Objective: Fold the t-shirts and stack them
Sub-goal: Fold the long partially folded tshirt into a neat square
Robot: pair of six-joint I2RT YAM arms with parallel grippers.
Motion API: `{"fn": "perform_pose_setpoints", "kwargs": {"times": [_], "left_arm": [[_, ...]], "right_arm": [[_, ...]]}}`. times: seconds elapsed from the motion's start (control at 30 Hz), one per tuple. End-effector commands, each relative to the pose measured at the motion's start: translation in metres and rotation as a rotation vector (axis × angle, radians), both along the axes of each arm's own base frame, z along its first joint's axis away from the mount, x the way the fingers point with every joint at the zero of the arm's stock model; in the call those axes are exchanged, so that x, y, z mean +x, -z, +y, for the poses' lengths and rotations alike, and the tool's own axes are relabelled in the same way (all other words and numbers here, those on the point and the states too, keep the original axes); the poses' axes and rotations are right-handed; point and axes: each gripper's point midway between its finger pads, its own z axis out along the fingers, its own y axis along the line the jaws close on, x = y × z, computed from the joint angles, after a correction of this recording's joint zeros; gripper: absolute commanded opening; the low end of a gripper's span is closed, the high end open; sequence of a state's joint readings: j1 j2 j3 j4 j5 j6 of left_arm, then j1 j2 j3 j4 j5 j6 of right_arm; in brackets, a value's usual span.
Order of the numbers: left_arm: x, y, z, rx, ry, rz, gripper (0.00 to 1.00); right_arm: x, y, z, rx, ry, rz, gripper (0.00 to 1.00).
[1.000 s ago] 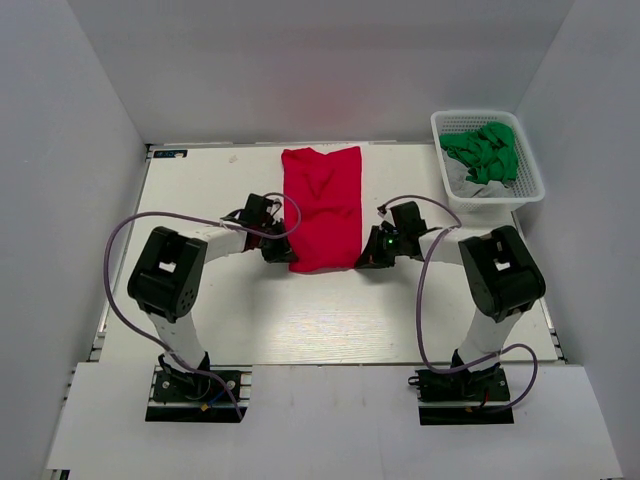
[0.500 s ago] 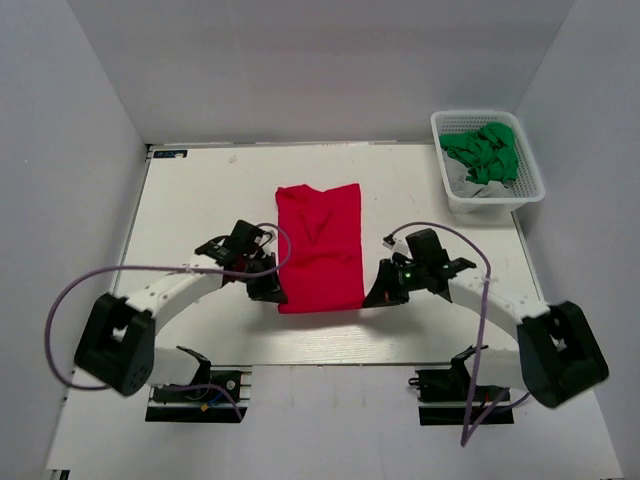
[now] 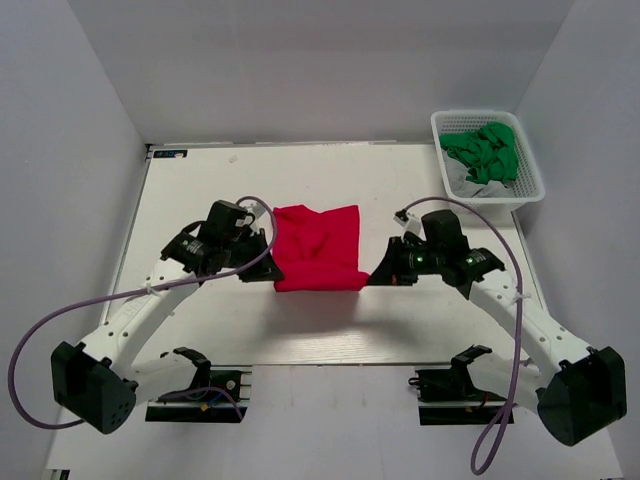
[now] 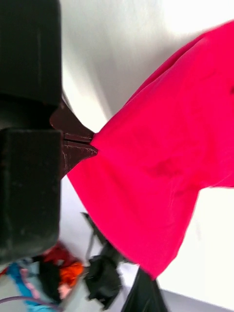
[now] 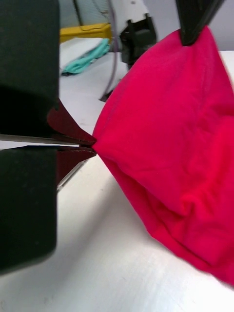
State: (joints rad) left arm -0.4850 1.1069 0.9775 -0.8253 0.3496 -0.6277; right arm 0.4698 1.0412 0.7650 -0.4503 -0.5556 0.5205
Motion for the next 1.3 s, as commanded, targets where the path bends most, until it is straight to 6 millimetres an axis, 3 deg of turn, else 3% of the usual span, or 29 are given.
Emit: {"fn": "perform_pose_setpoints", "kwargs": {"times": [0.0, 0.13, 0.17, 0.2, 0.47, 0.57, 0.6, 0.67, 0.73, 0.9, 1.0, 1.03, 1.27], "left_arm": [[0.034, -0.014, 0.014, 0.073, -0.119, -0.101, 0.0], [0.064, -0.013, 0.022, 0.151, -0.228, -0.112, 0.0], [0.069, -0.012, 0.023, 0.165, -0.25, -0.114, 0.0], [0.077, -0.018, 0.022, 0.161, -0.259, -0.134, 0.0], [0.122, -0.026, 0.024, 0.182, -0.339, -0.157, 0.0], [0.135, -0.025, 0.023, 0.182, -0.351, -0.157, 0.0], [0.138, -0.022, 0.026, 0.189, -0.359, -0.147, 0.0], [0.151, -0.022, 0.025, 0.187, -0.37, -0.15, 0.0], [0.162, -0.021, 0.026, 0.191, -0.376, -0.155, 0.0], [0.188, 0.001, 0.027, 0.215, -0.373, -0.114, 0.0], [0.21, -0.004, 0.025, 0.197, -0.374, -0.132, 0.0], [0.215, 0.009, 0.022, 0.209, -0.356, -0.107, 0.0], [0.248, 0.033, 0.022, 0.203, -0.348, -0.075, 0.0]], "right_arm": [[0.033, -0.018, -0.006, -0.042, 0.115, -0.064, 0.0], [0.063, -0.042, 0.004, 0.006, 0.162, -0.127, 0.0], [0.069, -0.037, 0.007, 0.001, 0.161, -0.114, 0.0], [0.075, -0.046, 0.009, 0.009, 0.165, -0.132, 0.0], [0.119, -0.059, 0.018, 0.004, 0.193, -0.154, 0.0], [0.134, -0.057, 0.017, -0.008, 0.212, -0.151, 0.0], [0.14, -0.048, 0.018, -0.02, 0.217, -0.129, 0.0], [0.147, -0.052, 0.018, -0.01, 0.215, -0.134, 0.0], [0.156, -0.042, 0.019, -0.016, 0.22, -0.11, 0.0], [0.18, -0.025, 0.022, -0.037, 0.221, -0.081, 0.0], [0.196, -0.02, 0.022, -0.035, 0.234, -0.07, 0.0], [0.198, -0.012, 0.024, -0.037, 0.226, -0.048, 0.0], [0.23, 0.005, 0.022, -0.05, 0.257, -0.024, 0.0]]}}
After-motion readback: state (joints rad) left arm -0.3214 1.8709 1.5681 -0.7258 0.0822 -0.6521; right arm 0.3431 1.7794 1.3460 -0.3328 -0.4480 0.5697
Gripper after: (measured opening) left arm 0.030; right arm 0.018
